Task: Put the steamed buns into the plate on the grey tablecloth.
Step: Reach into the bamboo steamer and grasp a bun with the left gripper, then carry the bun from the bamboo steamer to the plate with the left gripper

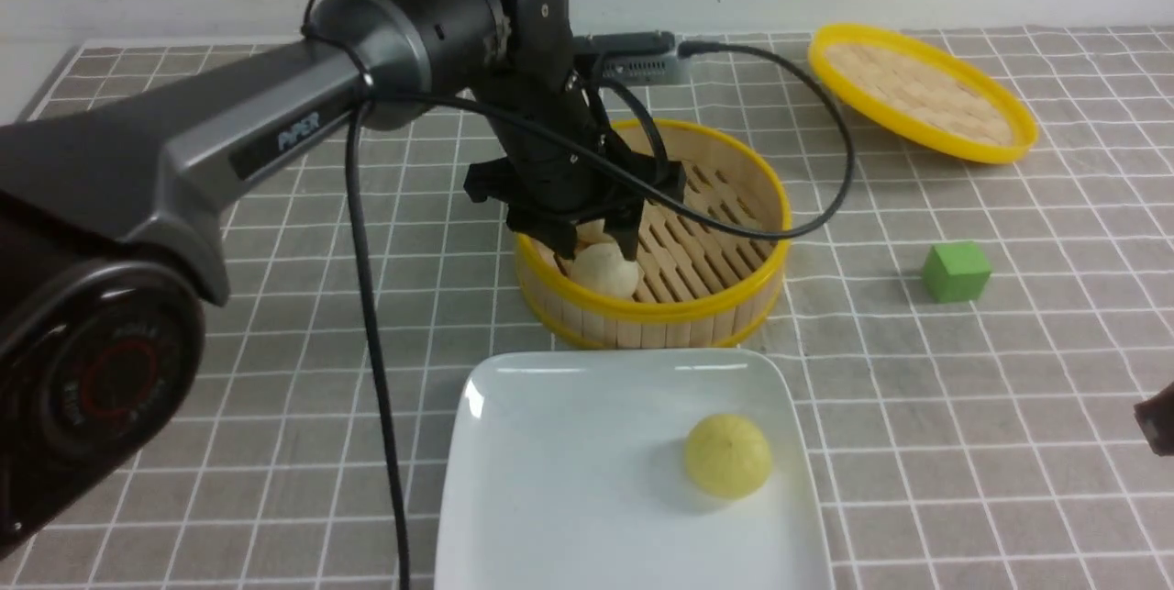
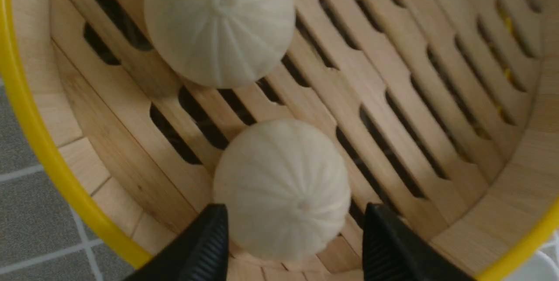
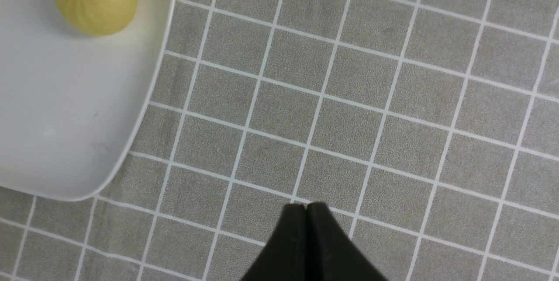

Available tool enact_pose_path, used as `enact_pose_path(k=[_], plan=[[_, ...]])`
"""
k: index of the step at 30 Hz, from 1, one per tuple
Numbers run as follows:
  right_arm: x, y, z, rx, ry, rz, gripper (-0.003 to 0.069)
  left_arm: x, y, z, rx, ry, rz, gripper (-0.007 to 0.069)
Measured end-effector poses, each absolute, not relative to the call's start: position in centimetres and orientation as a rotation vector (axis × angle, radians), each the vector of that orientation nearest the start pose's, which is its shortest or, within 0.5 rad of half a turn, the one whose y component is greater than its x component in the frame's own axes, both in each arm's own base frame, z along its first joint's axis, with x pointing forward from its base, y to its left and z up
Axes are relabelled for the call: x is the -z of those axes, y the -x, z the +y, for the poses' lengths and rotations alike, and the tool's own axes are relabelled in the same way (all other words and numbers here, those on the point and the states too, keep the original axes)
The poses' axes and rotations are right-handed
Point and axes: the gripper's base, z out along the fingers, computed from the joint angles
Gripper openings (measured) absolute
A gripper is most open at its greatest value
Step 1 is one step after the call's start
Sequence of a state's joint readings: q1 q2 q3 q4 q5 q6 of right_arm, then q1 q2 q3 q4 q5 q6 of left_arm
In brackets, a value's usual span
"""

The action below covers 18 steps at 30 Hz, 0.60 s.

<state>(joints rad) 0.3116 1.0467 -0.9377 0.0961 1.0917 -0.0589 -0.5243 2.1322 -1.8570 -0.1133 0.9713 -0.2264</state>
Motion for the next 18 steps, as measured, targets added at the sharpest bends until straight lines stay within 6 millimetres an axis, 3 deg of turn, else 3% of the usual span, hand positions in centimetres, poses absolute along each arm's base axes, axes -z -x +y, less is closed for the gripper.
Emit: enact_pose_path(k=[5, 7, 11, 15, 18], plan=[[-32.2, -17.2, 6.4, -0.211, 0.463, 2.653, -0.0002, -22.4, -40.6, -24.4, 0.348, -0.344, 2.75, 0.0319], [-32.2, -17.2, 6.4, -0.211, 0.463, 2.653, -0.0001, -22.4, -40.8, -24.5, 0.354, -0.34, 2.74, 0.0182], [-32.2, -17.2, 6.4, -0.211, 0.463, 2.653, 0.0001, -23.2, -40.6, -24.5, 0.368, -0.338, 2.743, 0.0043], [-32.2, -17.2, 6.4, -0.219, 0.461, 2.654, 0.0001, -28.2, -39.3, -23.8, 0.381, -0.366, 2.716, 0.0024], [-32.2, -17.2, 6.5, -0.239, 0.456, 2.655, 0.0003, -34.2, -36.7, -22.3, 0.38, -0.414, 2.653, 0.0024]])
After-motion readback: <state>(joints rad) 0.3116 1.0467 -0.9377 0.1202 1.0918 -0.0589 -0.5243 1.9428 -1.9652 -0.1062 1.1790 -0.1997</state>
